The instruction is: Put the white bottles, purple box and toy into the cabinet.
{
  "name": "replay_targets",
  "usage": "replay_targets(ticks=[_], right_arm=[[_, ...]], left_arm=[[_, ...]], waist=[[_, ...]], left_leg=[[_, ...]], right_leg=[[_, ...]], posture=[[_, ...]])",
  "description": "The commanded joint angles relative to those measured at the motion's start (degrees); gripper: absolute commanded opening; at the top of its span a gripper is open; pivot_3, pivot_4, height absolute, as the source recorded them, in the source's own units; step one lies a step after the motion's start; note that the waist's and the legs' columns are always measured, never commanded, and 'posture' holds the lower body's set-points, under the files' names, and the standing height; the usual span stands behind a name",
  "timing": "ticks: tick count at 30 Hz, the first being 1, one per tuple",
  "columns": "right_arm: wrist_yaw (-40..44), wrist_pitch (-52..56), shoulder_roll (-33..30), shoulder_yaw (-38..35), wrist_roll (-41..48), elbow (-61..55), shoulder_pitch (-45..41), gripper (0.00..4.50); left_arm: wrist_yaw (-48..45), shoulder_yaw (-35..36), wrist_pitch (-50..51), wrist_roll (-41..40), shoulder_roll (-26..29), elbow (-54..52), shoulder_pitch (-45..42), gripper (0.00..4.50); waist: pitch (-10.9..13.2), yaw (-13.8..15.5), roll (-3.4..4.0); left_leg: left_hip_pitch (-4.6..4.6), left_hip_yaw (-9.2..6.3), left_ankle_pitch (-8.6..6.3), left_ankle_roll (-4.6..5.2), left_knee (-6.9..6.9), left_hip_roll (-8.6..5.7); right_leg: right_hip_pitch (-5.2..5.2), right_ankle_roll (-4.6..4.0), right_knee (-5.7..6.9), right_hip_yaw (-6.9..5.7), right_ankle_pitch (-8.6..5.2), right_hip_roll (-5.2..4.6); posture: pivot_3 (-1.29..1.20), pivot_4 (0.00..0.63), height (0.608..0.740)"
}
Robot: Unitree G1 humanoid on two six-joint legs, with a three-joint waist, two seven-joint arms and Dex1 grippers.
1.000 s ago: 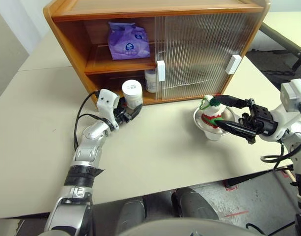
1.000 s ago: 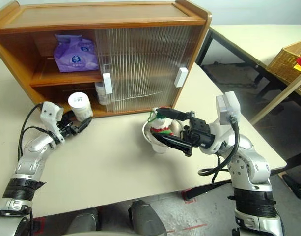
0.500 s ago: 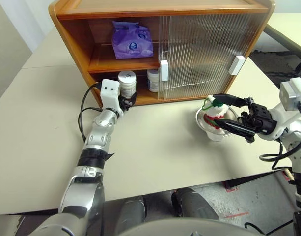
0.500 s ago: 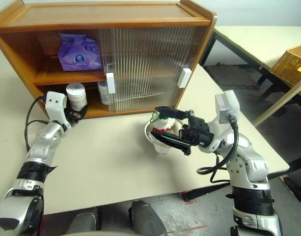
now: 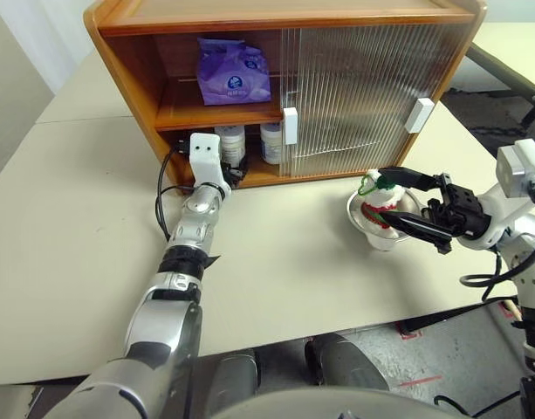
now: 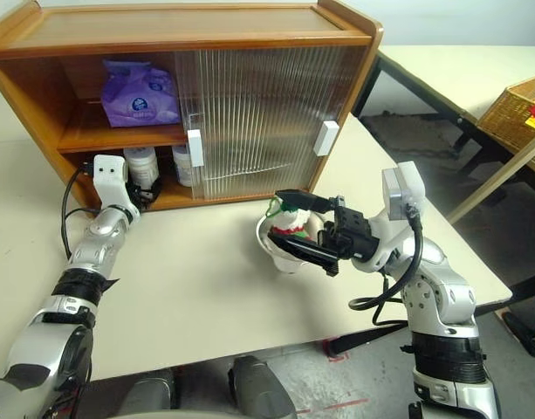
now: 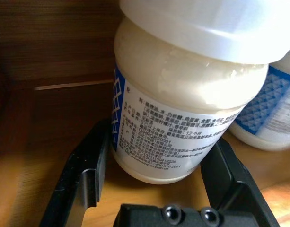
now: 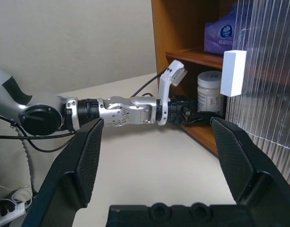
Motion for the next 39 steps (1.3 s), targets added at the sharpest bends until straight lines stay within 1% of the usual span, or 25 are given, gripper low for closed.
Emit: replay_targets(ticks=[1, 9, 11, 13, 18, 22, 28, 30, 32, 34, 36, 37, 39], right_arm=[[0.3, -0.6, 0.0, 0.5, -0.7, 0.2, 0.2, 4.5], [-0.7, -0.2, 0.2, 0.5, -0.5, -1.1, 0.3, 4.5], [-0.9, -0.2, 0.3, 0.5, -0.5, -1.2, 0.2, 4.5], [-0.9, -0.3, 0.3, 0.6, -0.6, -1.0, 0.1, 4.5], [-0.7, -0.6, 0.5, 0.7, -0.8, -0.4, -0.2, 4.5], [-0.4, -0.8, 0.7, 0.7, -1.0, 0.2, -0.5, 4.5], [0.0, -1.3, 1.1, 0.8, -1.3, 0.7, -0.2, 4.5], [0.1, -1.3, 1.1, 0.8, -1.3, 0.9, -0.3, 4.5], [0.3, -1.5, 1.2, 0.8, -1.4, 1.2, -0.4, 4.5], [0.4, -1.7, 1.2, 0.9, -1.5, 1.5, -0.5, 4.5], [0.5, -1.8, 1.4, 1.1, -1.6, 1.5, -0.4, 4.5], [0.6, -1.9, 1.5, 1.2, -1.7, 1.7, -0.4, 4.5], [0.7, -2.1, 1.6, 1.2, -1.8, 1.9, -0.5, 4.5]], left_arm=[[1.9, 1.2, -2.1, -0.1, -0.2, 3.3, -1.4, 3.13], [1.5, 2.0, -3.4, -1.0, -0.1, 7.7, -3.2, 3.13], [1.1, 2.0, -3.3, -1.1, -0.2, 7.8, -3.2, 3.88], [0.6, 2.2, -3.1, -1.6, -0.4, 7.4, -3.0, 4.48], [-0.4, 2.1, -2.6, -2.3, -0.8, 3.6, -0.4, 4.48], [-0.8, 2.2, -0.3, -3.1, -1.2, -2.7, 3.7, 4.48], [-2.4, 0.8, 8.2, -4.5, -1.1, -19.9, 13.5, 4.48], [-4.4, -0.2, 11.5, -5.1, -0.8, -25.1, 16.3, 4.48], [-9.0, -2.3, 13.4, -6.4, -0.1, -30.3, 19.5, 4.48], [-14.2, -3.5, 13.7, -9.0, 0.3, -34.3, 22.0, 4.48], [-20.6, -4.9, 11.9, -12.2, 0.7, -38.0, 23.0, 4.07], [-23.0, -6.1, 10.2, -12.2, 1.1, -39.2, 22.6, 3.84], [-25.3, -7.7, 8.0, -11.3, 1.4, -39.9, 21.4, 3.16]], waist=[[0.0, -0.1, -0.01], [0.0, -0.5, -0.01], [0.0, -0.6, -0.01], [0.0, -0.7, -0.01], [0.0, -0.8, -0.01], [0.0, -0.9, -0.01], [0.0, -1.0, 0.0], [0.0, -1.0, 0.0], [0.0, -0.8, 0.0], [0.0, -0.6, 0.0], [0.0, -0.3, 0.0], [0.0, -0.1, 0.0], [0.0, 0.4, 0.0]], left_leg=[[0.09, 0.0, 0.0, 0.0, -0.01, 0.0], [0.25, 0.05, 0.01, 0.01, 0.0, -0.05], [0.32, 0.07, 0.01, 0.02, 0.0, -0.07], [0.41, 0.08, 0.0, 0.03, 0.0, -0.09], [0.43, 0.1, 0.0, 0.03, -0.01, -0.11], [0.4, 0.13, 0.0, 0.03, -0.03, -0.11], [0.36, 0.14, -0.01, 0.05, -0.06, -0.13], [0.32, 0.14, -0.02, 0.07, -0.06, -0.13], [0.31, 0.13, -0.04, 0.1, -0.06, -0.13], [0.31, 0.13, -0.07, 0.12, -0.06, -0.13], [0.31, 0.12, -0.08, 0.13, -0.06, -0.12], [0.31, 0.1, -0.09, 0.12, -0.06, -0.11], [0.32, 0.06, -0.13, 0.13, -0.06, -0.08]], right_leg=[[0.09, -0.02, -0.01, 0.0, -0.01, 0.0], [0.25, -0.33, -0.01, -0.01, -0.16, 0.02], [0.31, -0.33, -0.01, -0.01, -0.15, 0.02], [0.39, -0.32, -0.01, -0.01, -0.15, 0.02], [0.42, -0.32, -0.02, -0.01, -0.16, 0.02], [0.42, -0.32, -0.11, -0.01, -0.19, 0.02], [0.46, -0.32, -0.35, 0.0, -0.2, 0.02], [0.45, -0.34, -0.42, 0.0, -0.19, 0.02], [0.48, -0.37, -0.46, 0.0, -0.18, 0.01], [0.48, -0.64, -0.47, 0.0, -0.06, 0.0], [0.47, -0.87, -0.47, 0.0, 0.03, -0.01], [0.47, -0.92, -0.47, 0.0, 0.05, -0.02], [0.46, -1.07, -0.46, -0.01, 0.12, -0.02]], posture=[[-0.2, 0.073, 0.74], [-0.21, 0.067, 0.74], [-0.21, 0.065, 0.74], [-0.21, 0.062, 0.74], [-0.2, 0.059, 0.74], [-0.2, 0.059, 0.74], [-0.2, 0.062, 0.74], [-0.19, 0.062, 0.74], [-0.19, 0.063, 0.74], [-0.18, 0.063, 0.74], [-0.18, 0.063, 0.74], [-0.18, 0.064, 0.74], [-0.18, 0.065, 0.74]])
